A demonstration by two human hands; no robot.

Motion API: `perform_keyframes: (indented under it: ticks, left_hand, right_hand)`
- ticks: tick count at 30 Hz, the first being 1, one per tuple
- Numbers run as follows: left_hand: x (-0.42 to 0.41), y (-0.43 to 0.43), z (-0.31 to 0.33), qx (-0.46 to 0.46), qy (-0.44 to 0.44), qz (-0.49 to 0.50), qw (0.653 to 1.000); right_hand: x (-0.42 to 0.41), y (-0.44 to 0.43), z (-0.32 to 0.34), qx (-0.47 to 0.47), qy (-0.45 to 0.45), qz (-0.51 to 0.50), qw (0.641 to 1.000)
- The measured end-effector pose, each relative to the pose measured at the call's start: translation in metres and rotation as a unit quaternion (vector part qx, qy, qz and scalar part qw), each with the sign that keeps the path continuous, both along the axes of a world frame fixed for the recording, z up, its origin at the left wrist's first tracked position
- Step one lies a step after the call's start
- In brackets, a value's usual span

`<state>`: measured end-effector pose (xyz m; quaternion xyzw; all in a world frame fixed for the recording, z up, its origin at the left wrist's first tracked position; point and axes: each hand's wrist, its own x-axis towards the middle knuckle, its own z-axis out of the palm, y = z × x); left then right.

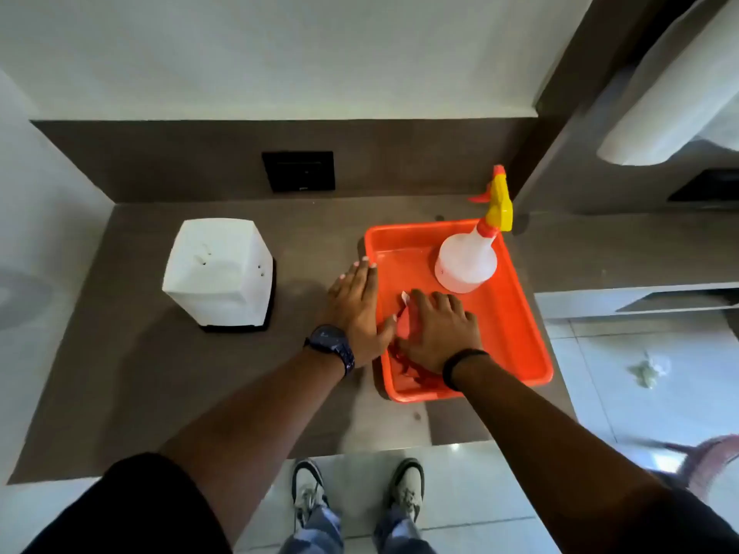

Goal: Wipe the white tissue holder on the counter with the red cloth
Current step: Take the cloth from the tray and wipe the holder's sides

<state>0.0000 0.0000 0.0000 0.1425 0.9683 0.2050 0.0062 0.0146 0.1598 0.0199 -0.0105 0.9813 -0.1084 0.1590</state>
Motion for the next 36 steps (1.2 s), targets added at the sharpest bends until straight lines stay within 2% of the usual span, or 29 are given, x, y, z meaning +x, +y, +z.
perform_keyframes:
  ticks: [4, 13, 16, 19, 22, 25, 28, 30, 32, 36]
  left_hand:
    - [0.011, 0.002, -0.018, -0.005, -0.033, 0.018, 0.999]
    - [0.010, 0.005, -0.017, 0.013, -0.068, 0.028, 0.997]
    - [-0.006, -0.013, 0.006, -0.009, -0.063, 0.000, 0.998]
    - [-0.038, -0.052, 0.053, -0.010, 0.006, -0.002, 1.000]
    - [-0.063, -0.109, 0.101, -0.010, 0.047, 0.009, 0.999]
    - [-0.072, -0.161, 0.129, -0.050, 0.002, 0.008, 0.999]
    - [-0.075, -0.198, 0.130, -0.131, -0.093, 0.002, 0.987]
    - [-0.075, -0.214, 0.121, -0.178, -0.170, 0.003, 0.969]
    - [-0.073, -0.223, 0.110, -0.204, -0.222, 0.010, 0.954]
    - [-0.073, -0.229, 0.095, -0.217, -0.208, 0.014, 0.954]
  right_hand:
    - [0.003, -0.003, -0.019, 0.062, -0.017, 0.032, 0.997]
    - [-0.008, -0.001, -0.026, 0.076, 0.017, 0.022, 0.997]
    - [-0.012, 0.001, -0.022, 0.045, 0.041, -0.003, 0.998]
    - [-0.025, -0.011, -0.005, -0.071, 0.099, -0.065, 0.990]
    - [-0.043, -0.049, 0.019, -0.247, 0.226, -0.105, 0.936]
    - [-0.056, -0.103, 0.043, -0.419, 0.284, -0.120, 0.854]
    - [-0.065, -0.151, 0.042, -0.528, 0.178, -0.182, 0.810]
    - [-0.070, -0.176, 0.025, -0.567, 0.091, -0.242, 0.782]
    - [-0.072, -0.195, 0.005, -0.586, 0.056, -0.273, 0.761]
    - [-0.063, -0.227, 0.000, -0.634, 0.010, -0.220, 0.742]
